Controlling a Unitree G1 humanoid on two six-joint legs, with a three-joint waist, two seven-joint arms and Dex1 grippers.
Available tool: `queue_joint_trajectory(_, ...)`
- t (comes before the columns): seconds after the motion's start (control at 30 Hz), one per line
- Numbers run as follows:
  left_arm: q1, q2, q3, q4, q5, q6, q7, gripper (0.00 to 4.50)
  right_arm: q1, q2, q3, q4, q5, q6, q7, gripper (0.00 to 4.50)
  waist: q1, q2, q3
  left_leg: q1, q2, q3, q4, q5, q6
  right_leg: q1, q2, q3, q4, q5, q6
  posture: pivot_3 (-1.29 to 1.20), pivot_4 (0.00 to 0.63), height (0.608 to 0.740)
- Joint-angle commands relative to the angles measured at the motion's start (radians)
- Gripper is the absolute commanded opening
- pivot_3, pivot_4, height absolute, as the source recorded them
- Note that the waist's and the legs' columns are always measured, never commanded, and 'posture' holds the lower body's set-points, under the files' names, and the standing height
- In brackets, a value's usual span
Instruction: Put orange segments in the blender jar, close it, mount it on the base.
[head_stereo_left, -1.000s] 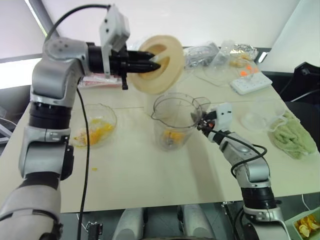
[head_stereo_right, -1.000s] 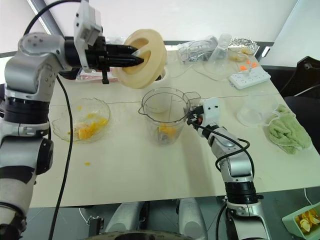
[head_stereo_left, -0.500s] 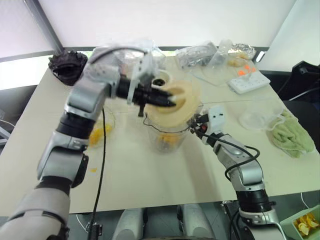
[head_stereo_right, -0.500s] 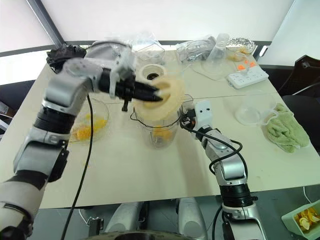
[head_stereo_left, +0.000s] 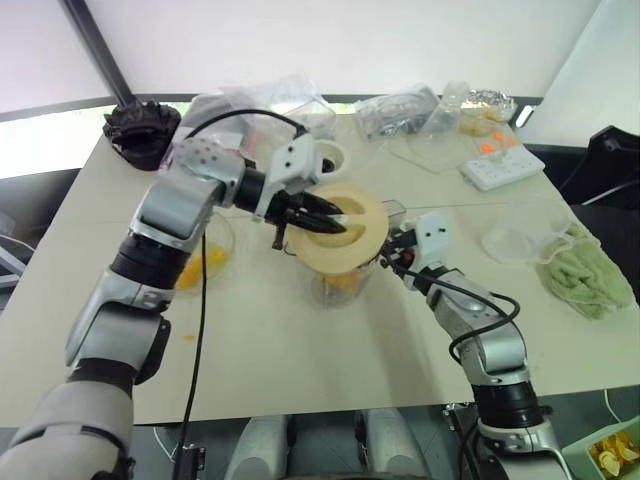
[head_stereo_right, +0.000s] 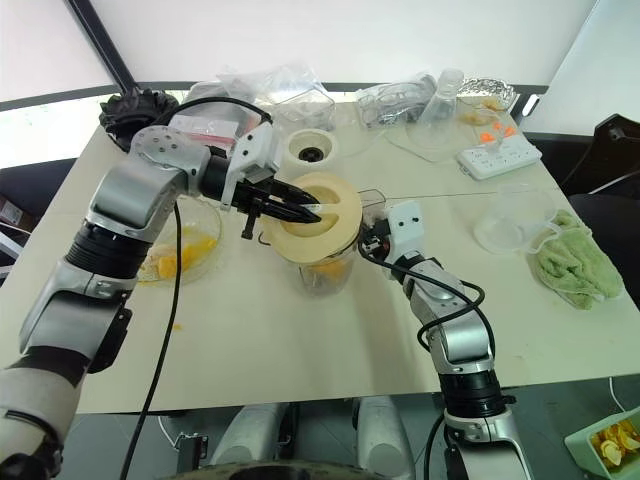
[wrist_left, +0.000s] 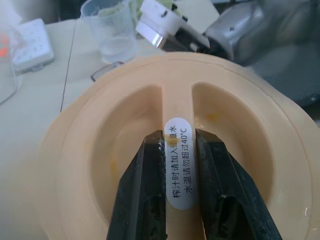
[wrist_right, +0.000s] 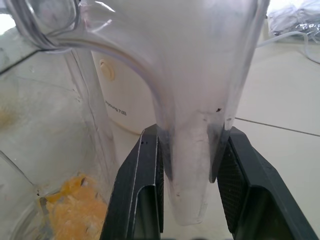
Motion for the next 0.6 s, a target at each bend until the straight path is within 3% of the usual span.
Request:
queue_joint_trajectory(0.03, 0.022, 0.001, -0.081, 0.101, 0.114, 0.002, 0.043, 0.28, -0.006, 0.021, -0.046, -0.083, 0.019, -0.074, -0.010, 0.85, 0.001, 0.000, 0.000, 0.000, 0.000, 0.000, 0.000, 0.000, 0.000, 0.001, 0.000, 0.000, 0.000, 0.000, 0.000, 0.00, 0.150, 0.740)
queue_joint_trajectory(0.37, 0.035, -0.046, -0.150, 0.216, 0.205, 0.086, 0.154, 0.28, 0.001, 0.053, -0.023, -0.112, -0.046, -0.193, -0.045, 0.85, 0.007, 0.002, -0.002, 0.015, 0.001, -0.003, -0.001, 0.000, 0.000, 0.021, -0.001, -0.003, -0.007, -0.004, -0.001, 0.00, 0.150, 0.740)
queue_joint_trajectory(0.6, 0.077, -0.059, -0.146, 0.174, 0.236, 0.325, 0.344, 0.28, -0.009, 0.031, -0.014, -0.092, -0.124, -0.282, -0.059, 0.85, 0.024, 0.007, -0.008, 0.020, 0.001, -0.004, -0.001, 0.000, 0.000, 0.027, -0.002, -0.003, -0.011, -0.006, 0.001, 0.00, 0.150, 0.740)
